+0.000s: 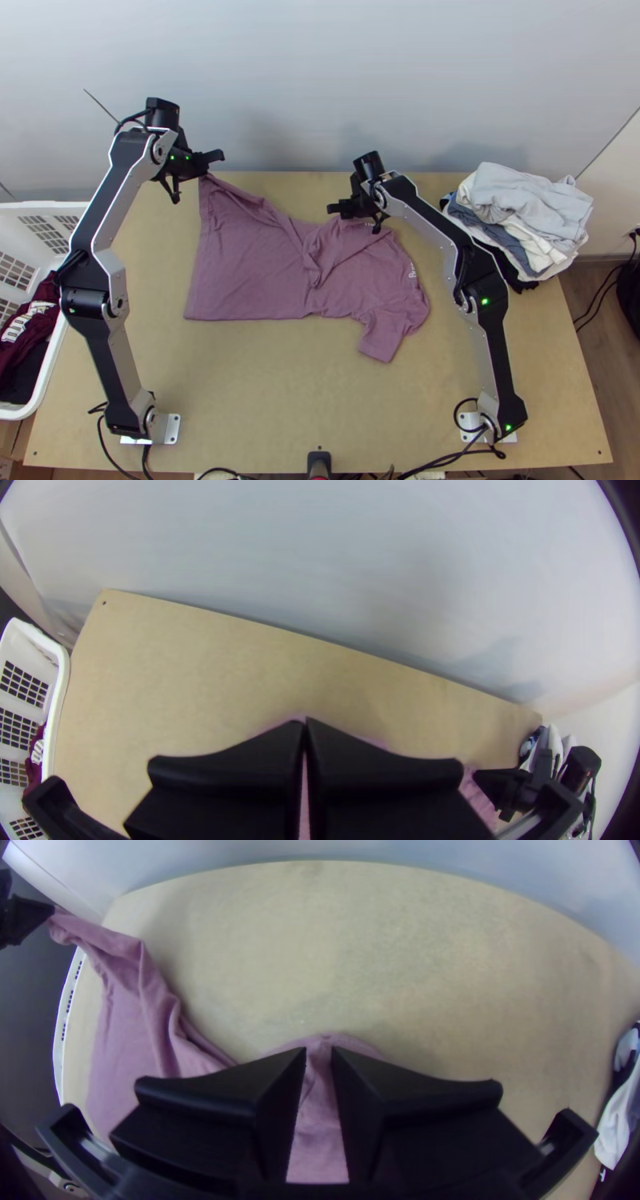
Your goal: Fold the t-shirt
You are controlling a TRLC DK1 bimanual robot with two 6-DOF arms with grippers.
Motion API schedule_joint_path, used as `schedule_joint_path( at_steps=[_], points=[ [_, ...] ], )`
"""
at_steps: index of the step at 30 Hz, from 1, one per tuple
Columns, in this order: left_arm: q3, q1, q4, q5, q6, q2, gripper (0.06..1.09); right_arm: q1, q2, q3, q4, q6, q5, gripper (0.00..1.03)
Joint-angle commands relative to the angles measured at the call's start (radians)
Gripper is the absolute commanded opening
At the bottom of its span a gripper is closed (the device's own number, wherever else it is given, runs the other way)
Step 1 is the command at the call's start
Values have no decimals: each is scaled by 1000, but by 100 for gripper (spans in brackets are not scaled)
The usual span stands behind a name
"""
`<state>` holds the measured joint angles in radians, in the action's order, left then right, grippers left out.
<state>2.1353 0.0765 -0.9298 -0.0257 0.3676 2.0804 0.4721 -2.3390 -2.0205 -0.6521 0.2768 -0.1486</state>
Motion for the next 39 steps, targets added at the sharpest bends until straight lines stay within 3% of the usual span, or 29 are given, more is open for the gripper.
schedule_joint_path(
  at_steps=[1,17,19,21,25,26,28,39],
  points=[
    [2,-4,0,0,1,-3,10,13,6,-1,-4,-21,0,3],
    [2,-1,3,0,5,-11,10,-27,52,-1,-17,-5,12,4],
    [2,0,3,0,7,-11,10,-27,50,6,-17,-5,12,27],
    [2,0,3,0,7,-14,10,-24,52,14,-21,-5,11,44],
    [2,-3,3,0,7,-11,10,-20,47,14,-27,-2,11,47],
    [2,-3,5,0,7,-11,10,-20,44,11,-29,-2,11,59],
    [2,-4,5,0,7,-10,10,-18,35,6,-34,-4,11,71],
    [2,-7,16,0,5,-6,10,-10,-16,-35,-44,-10,12,69]
  ],
)
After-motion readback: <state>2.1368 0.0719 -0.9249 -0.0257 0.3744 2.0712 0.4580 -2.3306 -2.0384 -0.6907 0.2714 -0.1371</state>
